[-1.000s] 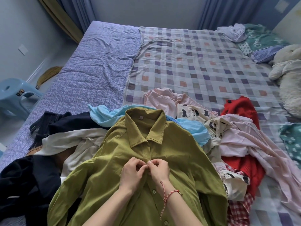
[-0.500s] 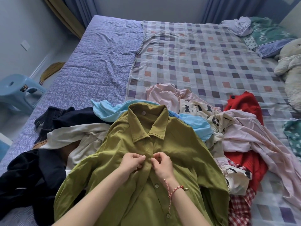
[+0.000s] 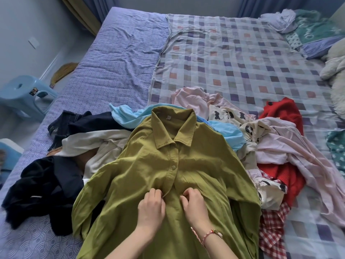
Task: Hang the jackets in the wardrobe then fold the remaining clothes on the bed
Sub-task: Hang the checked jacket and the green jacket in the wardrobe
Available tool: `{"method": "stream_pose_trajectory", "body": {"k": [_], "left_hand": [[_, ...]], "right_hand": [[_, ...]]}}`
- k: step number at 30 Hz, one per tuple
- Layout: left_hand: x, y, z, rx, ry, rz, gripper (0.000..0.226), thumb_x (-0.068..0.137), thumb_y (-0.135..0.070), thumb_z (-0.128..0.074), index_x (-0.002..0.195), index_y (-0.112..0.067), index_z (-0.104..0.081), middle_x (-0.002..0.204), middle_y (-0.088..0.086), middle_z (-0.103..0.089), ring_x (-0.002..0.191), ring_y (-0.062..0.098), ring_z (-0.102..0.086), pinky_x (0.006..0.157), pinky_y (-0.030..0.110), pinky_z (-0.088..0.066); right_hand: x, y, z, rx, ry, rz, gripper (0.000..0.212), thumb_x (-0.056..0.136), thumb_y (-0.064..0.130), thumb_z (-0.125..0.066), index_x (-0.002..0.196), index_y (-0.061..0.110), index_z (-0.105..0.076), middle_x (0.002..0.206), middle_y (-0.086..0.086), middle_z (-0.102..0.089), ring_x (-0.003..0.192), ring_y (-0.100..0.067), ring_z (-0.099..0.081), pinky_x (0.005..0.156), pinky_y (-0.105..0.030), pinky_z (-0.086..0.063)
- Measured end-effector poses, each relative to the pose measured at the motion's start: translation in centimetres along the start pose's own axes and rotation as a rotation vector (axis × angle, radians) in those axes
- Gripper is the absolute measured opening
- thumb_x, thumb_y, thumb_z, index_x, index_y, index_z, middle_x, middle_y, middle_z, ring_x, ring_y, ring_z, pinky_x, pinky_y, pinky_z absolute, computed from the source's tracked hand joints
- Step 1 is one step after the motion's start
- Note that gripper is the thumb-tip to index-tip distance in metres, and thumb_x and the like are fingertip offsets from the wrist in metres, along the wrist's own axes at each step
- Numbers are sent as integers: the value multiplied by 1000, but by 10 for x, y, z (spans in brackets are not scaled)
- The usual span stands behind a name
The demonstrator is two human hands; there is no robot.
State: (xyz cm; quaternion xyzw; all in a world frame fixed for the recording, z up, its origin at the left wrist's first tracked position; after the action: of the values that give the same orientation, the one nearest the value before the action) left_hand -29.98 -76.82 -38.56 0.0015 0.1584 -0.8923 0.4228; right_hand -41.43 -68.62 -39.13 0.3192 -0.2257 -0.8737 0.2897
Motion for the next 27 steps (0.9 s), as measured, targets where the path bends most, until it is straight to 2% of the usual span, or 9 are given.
{"method": "stream_pose_trajectory", "body": {"k": [3,5,7,9,12,16,19,22,27], "left_hand": [[5,-2,3,-50,-21,-11,34,46,-15,-90,59,-15,-58,56,-1,-54,45,16,-57,36,19,-41],[5,-6,7,-95,-10,-12,28,56,-15,-86,61,-14,-59,58,-1,-55,50,17,-59,40,21,-43],[2,-4,9,-233,18,80,8,80,-16,-70,77,-11,-63,76,2,-62,70,20,-64,58,27,-47],[3,-3,8,-396,89,190,14,93,-18,-53,92,-9,-65,93,3,-65,88,19,-61,72,23,-41],[5,-9,6,-605,195,287,15,92,-18,-54,91,-8,-66,87,1,-66,85,16,-57,69,18,-34],[3,-21,4,-767,303,350,20,90,-17,-54,70,-20,-55,68,-10,-55,72,13,-50,66,22,-35],[0,-25,8,-771,204,345,15,91,-15,-56,75,-17,-56,70,-10,-56,73,12,-51,61,15,-32],[-7,-26,8,-818,114,375,9,89,-12,-59,82,-16,-60,74,-9,-60,72,8,-55,60,5,-36],[-11,-24,4,-873,109,395,5,88,-12,-62,85,-12,-66,76,-5,-65,71,7,-57,61,5,-40]], "right_hand": [[7,0,-2,8,55,-69,12,91,26,-55,83,20,-49,92,1,-54,85,-16,-50,77,-27,-38],[10,0,-2,34,63,-91,13,90,25,-57,80,19,-50,94,-5,-62,84,-16,-51,77,-26,-38],[10,1,1,58,58,-68,12,90,22,-57,79,19,-52,92,-5,-65,81,-14,-49,73,-23,-35],[8,1,5,108,57,-43,13,90,19,-58,78,18,-55,79,2,-61,79,-13,-50,69,-18,-32],[-1,1,12,186,50,-33,13,89,20,-61,76,16,-59,67,14,-53,75,-13,-54,66,-17,-34],[-13,5,19,224,18,18,11,88,19,-62,77,17,-60,68,10,-57,73,-12,-55,65,-16,-35],[-18,10,21,225,-4,60,11,88,19,-61,78,18,-59,74,3,-60,73,-13,-55,66,-16,-35],[-22,10,24,265,-21,59,10,88,18,-62,78,18,-59,73,5,-60,73,-12,-54,67,-15,-36],[-24,9,24,309,-40,40,11,87,16,-63,76,17,-60,71,6,-60,71,-12,-56,67,-16,-40]]}}
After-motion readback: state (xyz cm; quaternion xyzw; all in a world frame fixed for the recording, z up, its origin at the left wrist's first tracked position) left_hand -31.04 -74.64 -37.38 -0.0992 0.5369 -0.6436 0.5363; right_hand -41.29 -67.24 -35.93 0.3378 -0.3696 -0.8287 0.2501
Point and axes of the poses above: each hand's wrist, its own x-axis towards the middle knuckle, its own z-axis out of the back of the hand, y = z × x, the point moved 5 cm from there along x, towards the middle knuckle
